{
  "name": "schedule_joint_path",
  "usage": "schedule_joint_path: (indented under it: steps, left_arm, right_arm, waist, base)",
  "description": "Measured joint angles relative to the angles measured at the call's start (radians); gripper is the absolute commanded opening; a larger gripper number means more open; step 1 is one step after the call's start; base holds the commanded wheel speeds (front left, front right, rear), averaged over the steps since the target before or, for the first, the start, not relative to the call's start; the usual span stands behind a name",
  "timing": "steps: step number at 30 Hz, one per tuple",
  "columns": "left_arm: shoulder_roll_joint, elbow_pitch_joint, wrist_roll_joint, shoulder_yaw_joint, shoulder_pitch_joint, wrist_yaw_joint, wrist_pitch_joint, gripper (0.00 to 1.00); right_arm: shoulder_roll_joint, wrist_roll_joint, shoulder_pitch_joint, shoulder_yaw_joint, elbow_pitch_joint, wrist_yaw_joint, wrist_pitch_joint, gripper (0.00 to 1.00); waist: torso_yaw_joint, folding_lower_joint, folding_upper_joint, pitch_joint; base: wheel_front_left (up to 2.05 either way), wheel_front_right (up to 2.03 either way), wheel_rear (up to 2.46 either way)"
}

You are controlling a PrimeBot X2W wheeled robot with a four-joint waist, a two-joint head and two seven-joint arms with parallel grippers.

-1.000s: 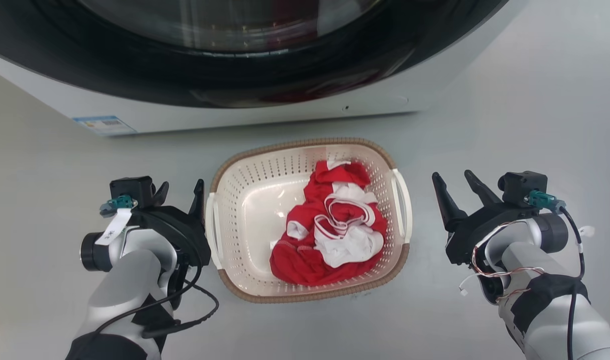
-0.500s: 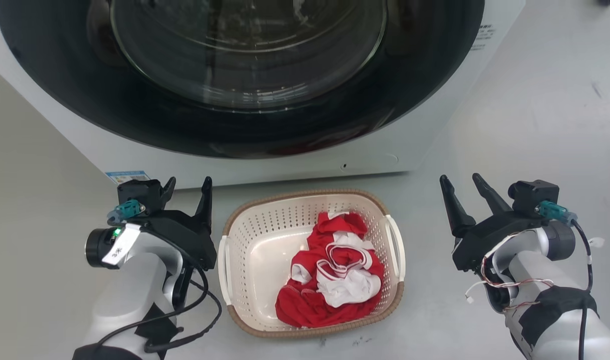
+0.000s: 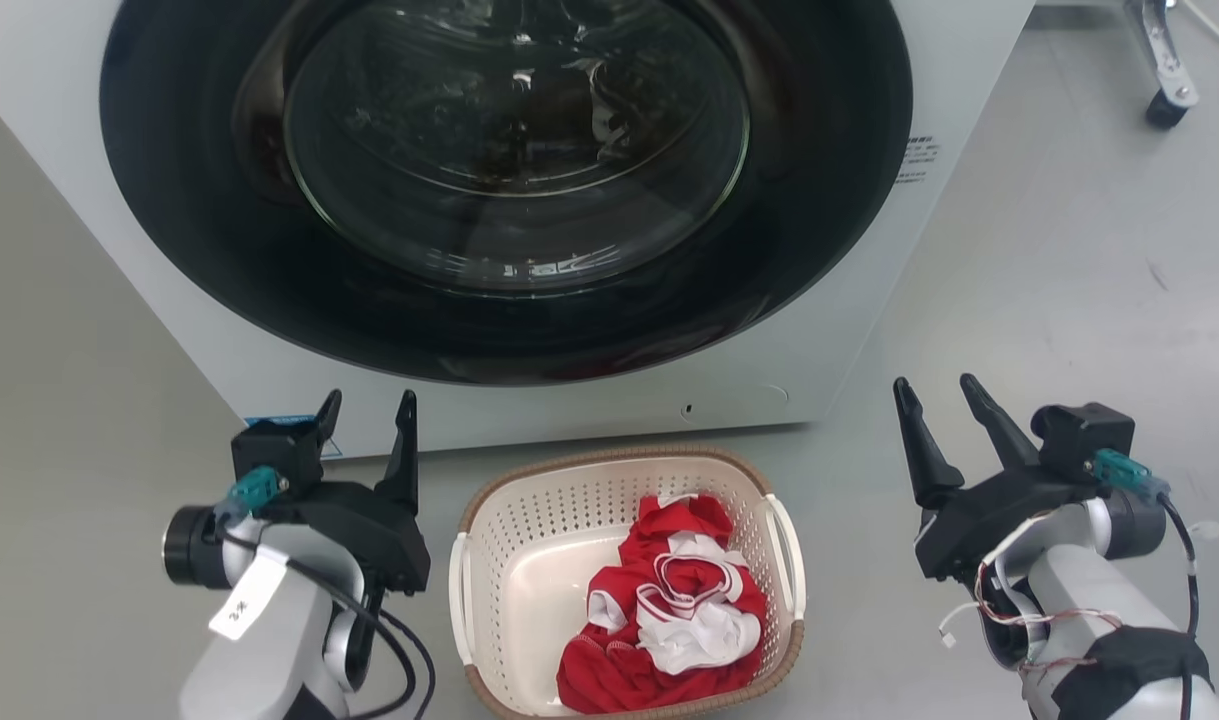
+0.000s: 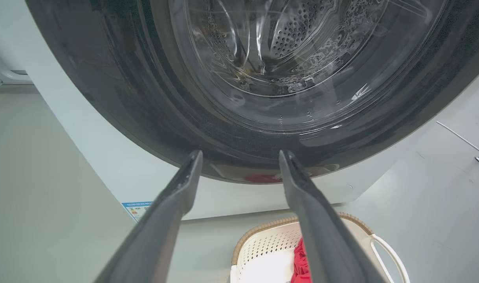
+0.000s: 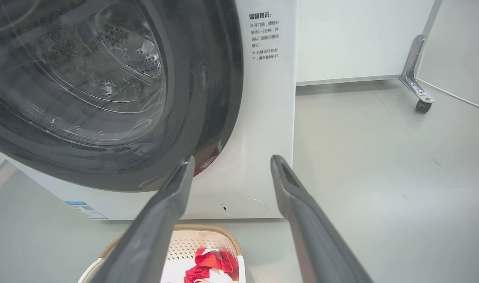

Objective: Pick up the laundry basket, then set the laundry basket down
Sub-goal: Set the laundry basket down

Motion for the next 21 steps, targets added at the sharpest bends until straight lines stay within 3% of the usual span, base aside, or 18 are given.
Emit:
schedule_joint_path:
  steps: [21]
  left_arm:
    - [0.033,-0.404,0.053,0.056,0.365,0.085,0.0,1.0]
  right_arm:
    - [-0.021,-0.067,0.306,-0.103,-0.326,-0.086,0.0,1.0]
  waist:
    - [0.004,0.0,0.0,-0.14]
  base:
    - [0.0,0.0,0.0]
